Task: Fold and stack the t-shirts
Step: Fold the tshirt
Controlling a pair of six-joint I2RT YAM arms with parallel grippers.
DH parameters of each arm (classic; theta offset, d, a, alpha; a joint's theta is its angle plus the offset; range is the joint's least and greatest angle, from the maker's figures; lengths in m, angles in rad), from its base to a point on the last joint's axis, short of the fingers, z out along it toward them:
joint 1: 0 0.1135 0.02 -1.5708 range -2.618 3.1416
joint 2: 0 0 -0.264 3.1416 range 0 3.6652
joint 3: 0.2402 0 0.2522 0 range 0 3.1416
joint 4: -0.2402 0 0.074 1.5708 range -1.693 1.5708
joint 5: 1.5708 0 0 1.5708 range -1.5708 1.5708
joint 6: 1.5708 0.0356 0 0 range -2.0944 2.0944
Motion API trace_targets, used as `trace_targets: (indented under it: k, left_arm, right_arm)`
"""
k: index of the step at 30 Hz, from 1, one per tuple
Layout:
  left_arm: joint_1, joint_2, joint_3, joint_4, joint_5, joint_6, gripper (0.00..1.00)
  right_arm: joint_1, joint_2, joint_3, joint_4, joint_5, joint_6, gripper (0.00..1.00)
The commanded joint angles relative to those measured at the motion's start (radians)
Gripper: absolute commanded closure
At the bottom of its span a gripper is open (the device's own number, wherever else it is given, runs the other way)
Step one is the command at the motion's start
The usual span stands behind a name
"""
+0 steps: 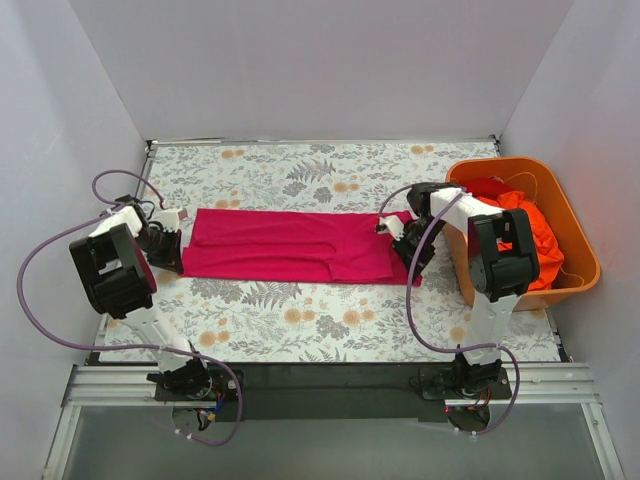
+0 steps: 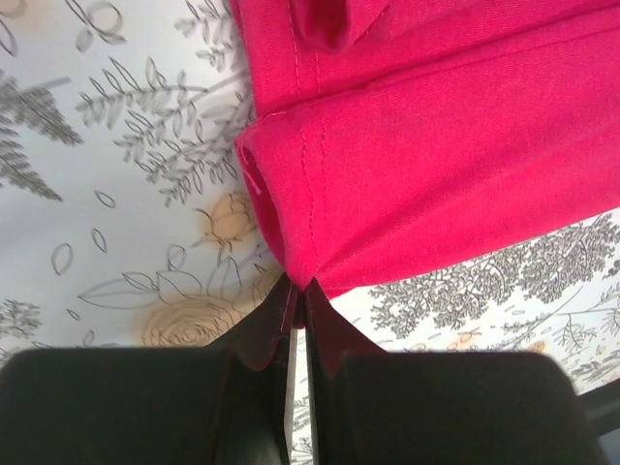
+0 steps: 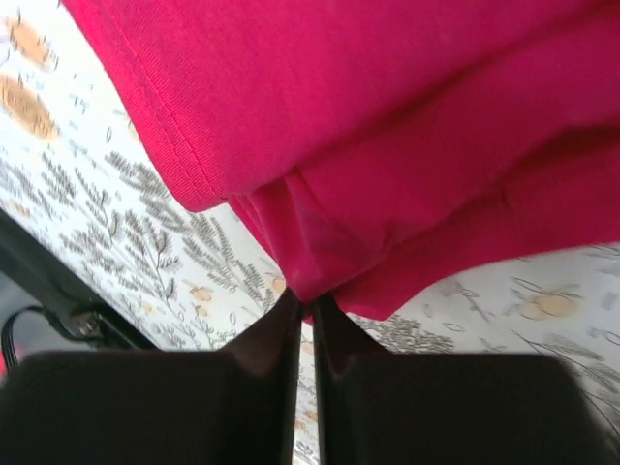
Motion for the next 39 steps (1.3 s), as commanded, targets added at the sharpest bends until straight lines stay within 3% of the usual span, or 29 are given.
trace_targets:
  k: [1, 3, 6, 11, 14, 15, 17, 18, 20, 22, 26, 30, 39]
  left_arm:
    - [0.013, -0.061, -0.029, -0.003, -0.016, 0.042, 0.99]
    - [0.013, -0.081, -0.020, -0.020, 0.030, 0.039, 0.80]
    - [0.010, -0.156, 0.046, -0.048, 0.151, 0.037, 0.66]
    - [-0.071, -0.263, 0.139, -0.074, 0.308, 0.018, 0.57]
    - [-0.229, -0.343, 0.065, -0.001, 0.386, -0.070, 0.57]
    - [-0.327, -0.361, 0.035, 0.044, 0.398, -0.196, 0.57]
    - [-0.421, -0.413, -0.065, 0.209, 0.433, -0.342, 0.57]
    - [-0.549, -0.423, -0.103, 0.271, 0.437, -0.487, 0.57]
    - [-0.701, -0.431, -0.174, 0.423, 0.428, -0.628, 0.57]
    - [-0.783, -0.426, -0.225, 0.543, 0.412, -0.802, 0.57]
    - [-0.944, -0.402, -0.292, 0.697, 0.354, -0.987, 0.55]
    - [-0.984, -0.322, -0.316, 0.780, 0.303, -1.099, 0.54]
    - [-1.035, -0.170, -0.309, 0.826, 0.237, -1.197, 0.53]
  right_arm:
    - [0.018, -0.048, -0.019, -0.050, -0.002, -0.008, 0.85]
    - [0.016, -0.055, 0.007, -0.051, 0.001, 0.007, 0.62]
    - [0.010, -0.106, 0.051, -0.062, 0.021, 0.022, 0.49]
    - [-0.013, -0.210, 0.114, -0.080, -0.048, 0.073, 0.46]
    - [-0.013, -0.248, 0.119, -0.073, -0.160, 0.125, 0.50]
    - [-0.012, -0.247, 0.114, -0.061, -0.191, 0.140, 0.51]
    - [-0.012, -0.236, 0.087, -0.044, -0.270, 0.180, 0.53]
    - [-0.012, -0.226, 0.074, -0.015, -0.284, 0.193, 0.53]
    - [-0.007, -0.210, 0.053, 0.005, -0.309, 0.200, 0.54]
    - [-0.005, -0.199, 0.044, 0.033, -0.327, 0.220, 0.54]
    - [-0.004, -0.158, 0.004, 0.064, -0.335, 0.236, 0.53]
    - [-0.004, -0.117, -0.021, 0.101, -0.335, 0.252, 0.52]
    - [-0.002, -0.051, -0.085, 0.189, -0.278, 0.294, 0.52]
